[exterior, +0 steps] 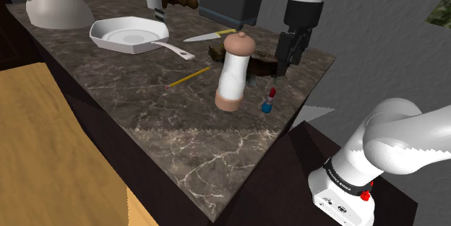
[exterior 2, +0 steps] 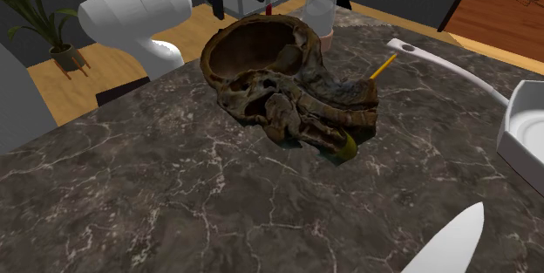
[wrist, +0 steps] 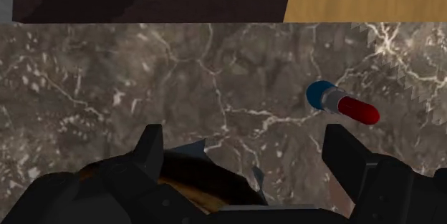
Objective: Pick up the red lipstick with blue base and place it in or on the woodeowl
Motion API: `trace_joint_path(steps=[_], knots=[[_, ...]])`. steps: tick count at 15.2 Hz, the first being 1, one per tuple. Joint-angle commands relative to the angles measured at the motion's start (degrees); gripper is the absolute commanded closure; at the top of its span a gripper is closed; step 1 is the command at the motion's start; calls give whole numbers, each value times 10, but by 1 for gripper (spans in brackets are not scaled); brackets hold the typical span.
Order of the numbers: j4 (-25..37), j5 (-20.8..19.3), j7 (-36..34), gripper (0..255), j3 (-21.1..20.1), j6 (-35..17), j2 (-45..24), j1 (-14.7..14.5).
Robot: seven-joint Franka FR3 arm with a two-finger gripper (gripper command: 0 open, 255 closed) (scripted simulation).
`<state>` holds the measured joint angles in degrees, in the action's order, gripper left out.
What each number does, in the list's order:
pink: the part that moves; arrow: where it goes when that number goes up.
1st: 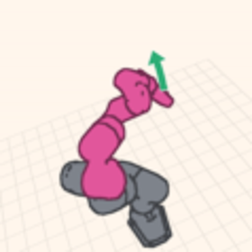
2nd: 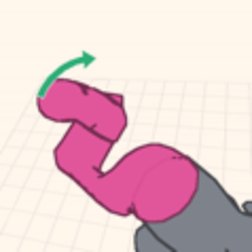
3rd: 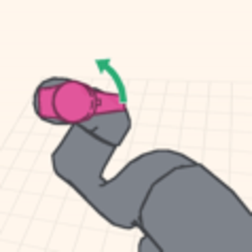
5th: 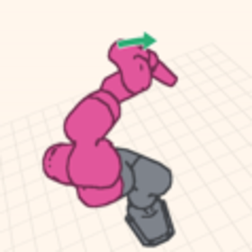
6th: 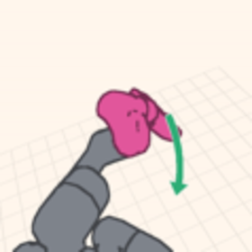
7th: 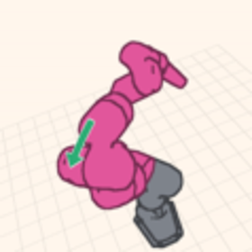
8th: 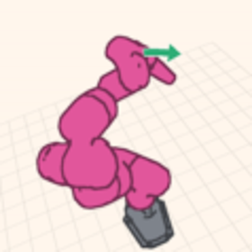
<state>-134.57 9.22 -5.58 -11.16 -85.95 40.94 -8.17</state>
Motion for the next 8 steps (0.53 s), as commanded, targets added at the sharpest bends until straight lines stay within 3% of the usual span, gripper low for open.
trace_joint_path(steps=[1,5,8], knots=[[13,22,-24,0,-23,0,-14,-11],[43,57,-65,0,-63,1,-42,-29],[16,61,-64,0,-67,-19,-35,-32]])
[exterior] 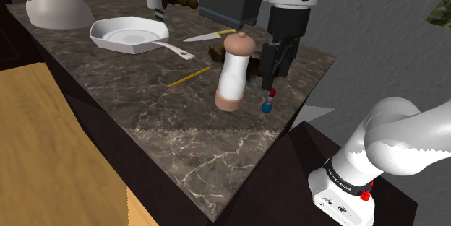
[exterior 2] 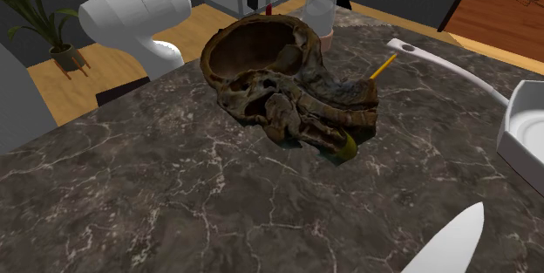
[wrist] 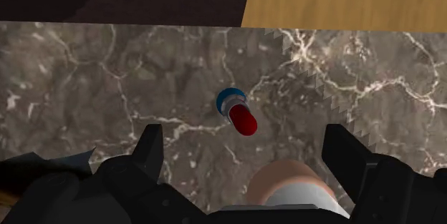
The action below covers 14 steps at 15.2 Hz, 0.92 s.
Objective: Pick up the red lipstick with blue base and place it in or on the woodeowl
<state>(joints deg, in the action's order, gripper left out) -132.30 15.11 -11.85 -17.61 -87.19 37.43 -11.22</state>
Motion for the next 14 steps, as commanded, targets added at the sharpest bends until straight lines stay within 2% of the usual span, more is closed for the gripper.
trace_joint_path(steps=[1,5,12,13,14], knots=[[-15,4,0,0,-4,-13,2,-2],[-47,9,1,0,-9,-37,9,-5],[-46,9,1,0,-9,-37,9,-5],[-46,9,1,255,-9,-37,9,-5],[-46,9,1,255,-9,-37,9,-5]])
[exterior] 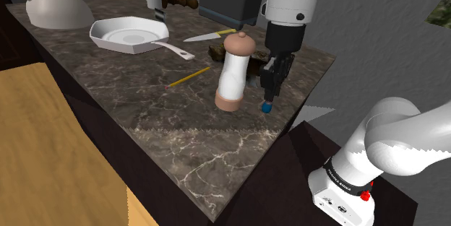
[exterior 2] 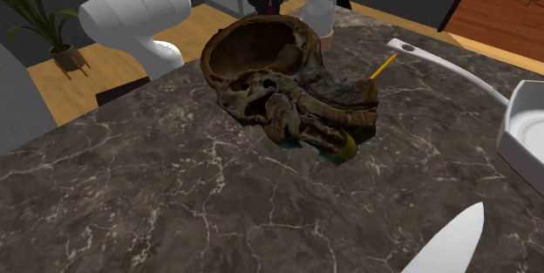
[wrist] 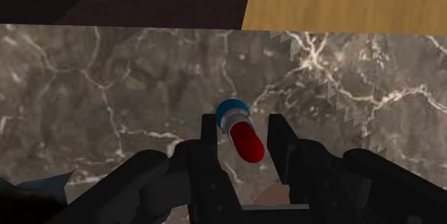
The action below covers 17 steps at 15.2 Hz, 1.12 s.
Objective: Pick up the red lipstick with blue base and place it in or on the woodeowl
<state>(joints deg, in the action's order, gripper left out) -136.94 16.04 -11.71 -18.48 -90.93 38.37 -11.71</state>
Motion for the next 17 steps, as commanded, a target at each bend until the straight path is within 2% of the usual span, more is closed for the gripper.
trace_joint_path(steps=[1,8,17], knots=[[0,0,0,255,0,0,0,0],[0,0,0,255,0,0,0,0],[73,-9,-8,255,11,66,-8,4]])
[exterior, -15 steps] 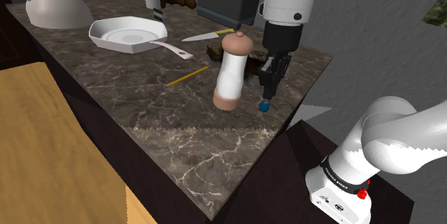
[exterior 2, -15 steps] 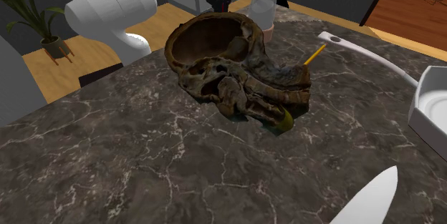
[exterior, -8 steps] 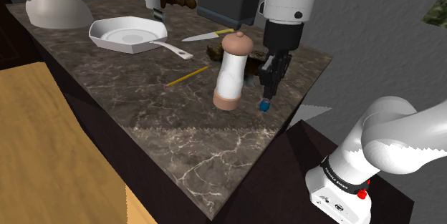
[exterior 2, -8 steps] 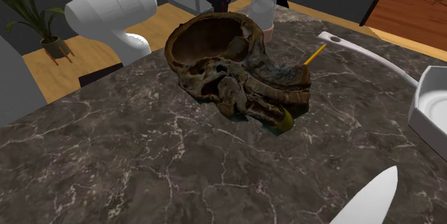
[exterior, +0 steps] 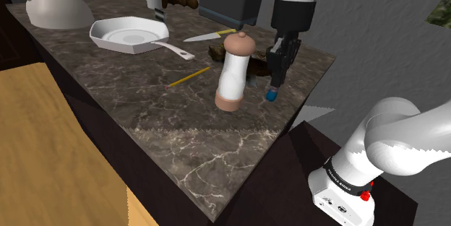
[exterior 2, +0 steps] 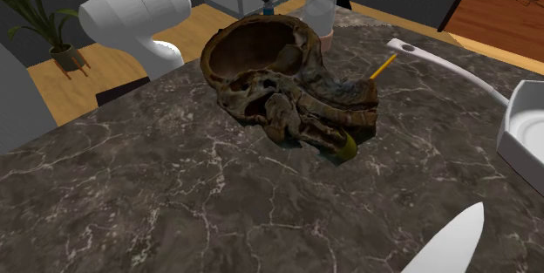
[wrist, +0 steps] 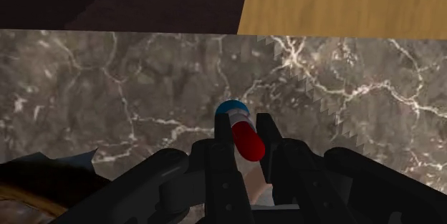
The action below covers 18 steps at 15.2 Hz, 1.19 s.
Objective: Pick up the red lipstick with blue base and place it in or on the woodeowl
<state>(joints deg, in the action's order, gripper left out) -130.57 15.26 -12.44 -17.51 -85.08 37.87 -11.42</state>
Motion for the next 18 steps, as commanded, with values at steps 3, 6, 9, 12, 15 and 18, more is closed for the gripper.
trace_joint_path(steps=[3,6,9,12,15,18], knots=[[36,-4,-3,255,4,29,-7,2],[63,-7,-7,255,7,50,-13,3],[91,-9,-10,255,10,71,-20,5],[120,-11,-13,255,12,92,-28,6],[150,-13,-17,255,14,113,-37,7],[181,-15,-20,255,16,135,-47,8]])
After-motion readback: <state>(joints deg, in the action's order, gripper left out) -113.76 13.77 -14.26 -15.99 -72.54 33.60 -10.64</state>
